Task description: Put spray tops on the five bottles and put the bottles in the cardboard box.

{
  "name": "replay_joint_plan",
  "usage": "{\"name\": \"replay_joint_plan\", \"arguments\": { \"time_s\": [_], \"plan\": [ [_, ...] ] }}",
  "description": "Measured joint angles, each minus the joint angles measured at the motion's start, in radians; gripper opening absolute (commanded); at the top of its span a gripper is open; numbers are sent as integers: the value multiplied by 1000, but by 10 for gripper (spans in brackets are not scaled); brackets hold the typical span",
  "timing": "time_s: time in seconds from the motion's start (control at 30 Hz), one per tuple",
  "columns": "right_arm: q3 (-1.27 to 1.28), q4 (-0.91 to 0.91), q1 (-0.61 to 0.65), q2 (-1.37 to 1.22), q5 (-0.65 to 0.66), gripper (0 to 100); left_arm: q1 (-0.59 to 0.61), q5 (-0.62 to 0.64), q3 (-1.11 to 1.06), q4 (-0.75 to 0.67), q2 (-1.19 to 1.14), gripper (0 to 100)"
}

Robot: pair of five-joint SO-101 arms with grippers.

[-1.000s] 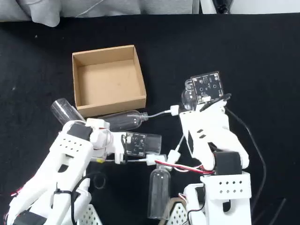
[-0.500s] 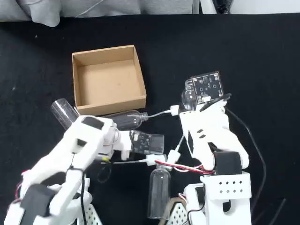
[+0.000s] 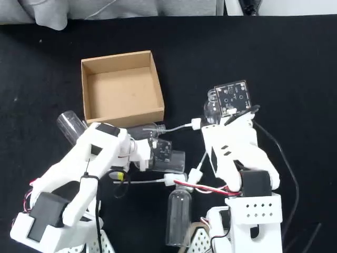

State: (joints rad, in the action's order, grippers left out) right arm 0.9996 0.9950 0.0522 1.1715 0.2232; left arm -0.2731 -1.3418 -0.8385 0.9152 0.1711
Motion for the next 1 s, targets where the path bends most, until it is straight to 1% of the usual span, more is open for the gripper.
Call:
{"name": "replay_joint_plan", "arguments": {
  "time_s": [0.13, 0.23, 0.3, 0.57, 1.0],
  "plan": [
    [0, 0, 0, 0, 0, 92, 0, 23, 0, 2, -2, 82],
    [0, 0, 0, 0, 0, 92, 0, 25, -3, 5, -18, 41],
    [0, 0, 0, 0, 0, 92, -6, 40, -5, 5, -18, 36],
    [0, 0, 0, 0, 0, 92, -6, 172, -5, 5, -20, 35],
    [0, 0, 0, 0, 0, 92, -6, 318, -5, 5, -20, 28]
  ]
}}
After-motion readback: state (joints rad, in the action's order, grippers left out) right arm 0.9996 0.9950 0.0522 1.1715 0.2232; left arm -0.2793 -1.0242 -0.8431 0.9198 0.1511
